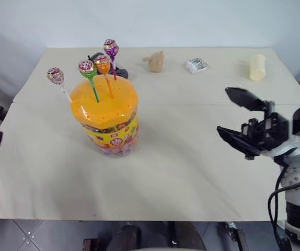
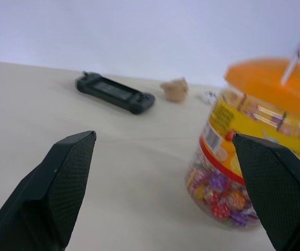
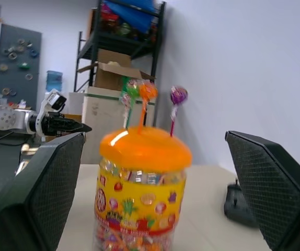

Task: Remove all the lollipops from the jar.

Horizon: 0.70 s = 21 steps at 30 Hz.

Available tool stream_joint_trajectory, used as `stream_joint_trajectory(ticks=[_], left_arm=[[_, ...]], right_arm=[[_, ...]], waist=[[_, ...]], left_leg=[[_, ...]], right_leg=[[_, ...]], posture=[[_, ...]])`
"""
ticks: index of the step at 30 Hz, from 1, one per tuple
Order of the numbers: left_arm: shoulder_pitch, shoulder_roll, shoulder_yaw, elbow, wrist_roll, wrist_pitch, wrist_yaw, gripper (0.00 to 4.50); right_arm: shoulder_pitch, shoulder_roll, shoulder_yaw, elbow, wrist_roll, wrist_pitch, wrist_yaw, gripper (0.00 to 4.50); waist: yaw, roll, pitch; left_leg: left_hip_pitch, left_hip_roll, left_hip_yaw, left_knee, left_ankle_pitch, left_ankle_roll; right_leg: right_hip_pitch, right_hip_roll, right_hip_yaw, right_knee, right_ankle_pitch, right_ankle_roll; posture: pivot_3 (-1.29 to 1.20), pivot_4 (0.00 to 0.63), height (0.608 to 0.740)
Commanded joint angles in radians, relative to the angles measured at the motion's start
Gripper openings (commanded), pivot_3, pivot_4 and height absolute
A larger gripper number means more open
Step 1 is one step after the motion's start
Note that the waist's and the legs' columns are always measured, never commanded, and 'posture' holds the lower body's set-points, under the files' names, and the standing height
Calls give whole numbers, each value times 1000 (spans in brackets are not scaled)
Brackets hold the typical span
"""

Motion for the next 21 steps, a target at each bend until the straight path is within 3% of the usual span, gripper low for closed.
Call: stream_joint_trajectory(ticks=[1,4,7,9,12,15,21], left_arm=[[-1,-10,-19,-77,-15,-3,-67,4431],[-68,-30,-85,-171,-32,1,-60,4431],[-240,-61,-233,-255,-20,-3,-18,4431],[-371,-87,-329,-262,-7,9,15,4431],[-461,-110,-380,-246,5,8,18,4431],[-522,-117,-402,-252,-31,45,23,3836],[-580,-121,-441,-216,-19,68,3,1949]], right_arm=[[5,-51,-22,-52,-6,22,29,4500],[12,-72,-12,-64,-34,24,47,4500],[6,-65,-6,-62,-55,23,27,4500],[16,-65,-6,-62,-75,20,23,4500],[24,-58,-6,-68,-84,19,14,4500],[36,-59,-22,-74,-87,17,5,4500],[38,-50,-26,-77,-98,11,-21,4500]], waist=[[3,0,0],[18,-2,0],[21,-3,0],[26,-3,1],[18,-4,1],[-5,-4,1],[-5,-4,1]], left_leg=[[0,0,0,0,0,0],[0,-2,0,2,-1,1],[0,-1,0,3,0,0],[1,-1,1,3,0,-1],[0,-1,0,5,1,-2],[0,0,3,2,1,-2],[-2,-1,6,4,1,-2]], right_leg=[[0,0,0,0,0,0],[1,-2,0,-1,0,1],[1,-2,0,-3,0,1],[1,-1,1,0,0,1],[0,0,0,2,1,1],[-4,1,0,5,1,1],[-9,1,-1,8,1,1]], posture=[[0,150,740],[0,150,740],[0,150,740],[0,150,740],[0,150,740],[0,150,740],[0,150,740]])
